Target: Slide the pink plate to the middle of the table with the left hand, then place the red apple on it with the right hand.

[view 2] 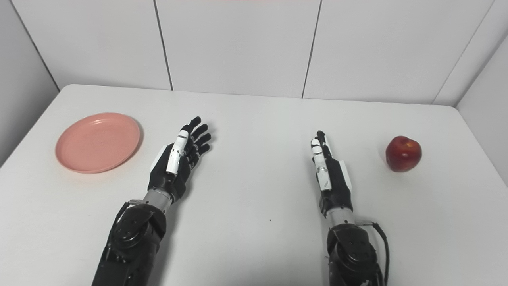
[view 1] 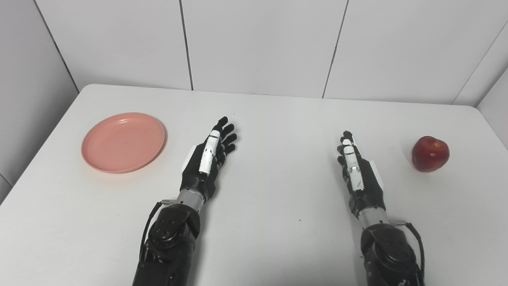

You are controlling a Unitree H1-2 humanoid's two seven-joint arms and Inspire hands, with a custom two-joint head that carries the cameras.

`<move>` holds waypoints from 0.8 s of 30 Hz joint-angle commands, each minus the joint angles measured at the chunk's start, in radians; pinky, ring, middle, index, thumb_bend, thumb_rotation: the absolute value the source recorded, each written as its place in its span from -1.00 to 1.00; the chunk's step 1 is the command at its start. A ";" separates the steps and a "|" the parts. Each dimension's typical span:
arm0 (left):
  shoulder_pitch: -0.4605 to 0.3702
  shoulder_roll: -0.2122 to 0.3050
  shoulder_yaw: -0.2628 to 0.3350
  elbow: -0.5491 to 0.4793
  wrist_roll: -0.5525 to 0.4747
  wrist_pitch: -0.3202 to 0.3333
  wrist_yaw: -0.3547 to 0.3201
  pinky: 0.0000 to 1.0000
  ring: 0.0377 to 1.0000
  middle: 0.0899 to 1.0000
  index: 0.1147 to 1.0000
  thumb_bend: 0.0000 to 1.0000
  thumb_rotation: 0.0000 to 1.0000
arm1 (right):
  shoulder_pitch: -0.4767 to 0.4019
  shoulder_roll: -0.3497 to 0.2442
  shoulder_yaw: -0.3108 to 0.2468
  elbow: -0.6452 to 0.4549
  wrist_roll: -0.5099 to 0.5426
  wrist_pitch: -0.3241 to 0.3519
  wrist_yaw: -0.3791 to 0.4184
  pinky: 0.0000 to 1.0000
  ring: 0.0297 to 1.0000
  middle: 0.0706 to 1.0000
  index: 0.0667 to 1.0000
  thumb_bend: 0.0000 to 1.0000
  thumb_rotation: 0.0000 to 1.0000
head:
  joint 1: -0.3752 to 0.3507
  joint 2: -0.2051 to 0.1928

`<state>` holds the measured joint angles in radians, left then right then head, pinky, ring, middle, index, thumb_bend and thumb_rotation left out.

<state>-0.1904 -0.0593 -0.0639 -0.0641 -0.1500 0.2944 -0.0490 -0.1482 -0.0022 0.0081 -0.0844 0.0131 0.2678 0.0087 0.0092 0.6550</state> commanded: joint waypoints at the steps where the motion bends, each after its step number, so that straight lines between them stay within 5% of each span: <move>1: -0.014 -0.002 -0.006 -0.045 0.004 -0.013 -0.012 0.94 0.91 0.93 0.91 -0.17 1.00 | -0.016 0.005 0.004 -0.039 0.000 -0.037 0.004 1.00 1.00 1.00 1.00 -0.38 1.00 | 0.000 -0.002; 24: -0.011 -0.002 -0.022 -0.038 0.005 -0.024 -0.023 0.96 0.93 0.95 0.93 -0.18 1.00 | -0.014 0.016 -0.002 -0.042 0.006 -0.034 -0.008 1.00 1.00 1.00 0.99 -0.54 1.00 | 0.014 -0.008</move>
<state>-0.1751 -0.0551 -0.0834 -0.0830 -0.1467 0.2945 -0.0615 -0.1418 0.0097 0.0099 -0.0951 0.0136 0.2678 0.0002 0.0215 0.6473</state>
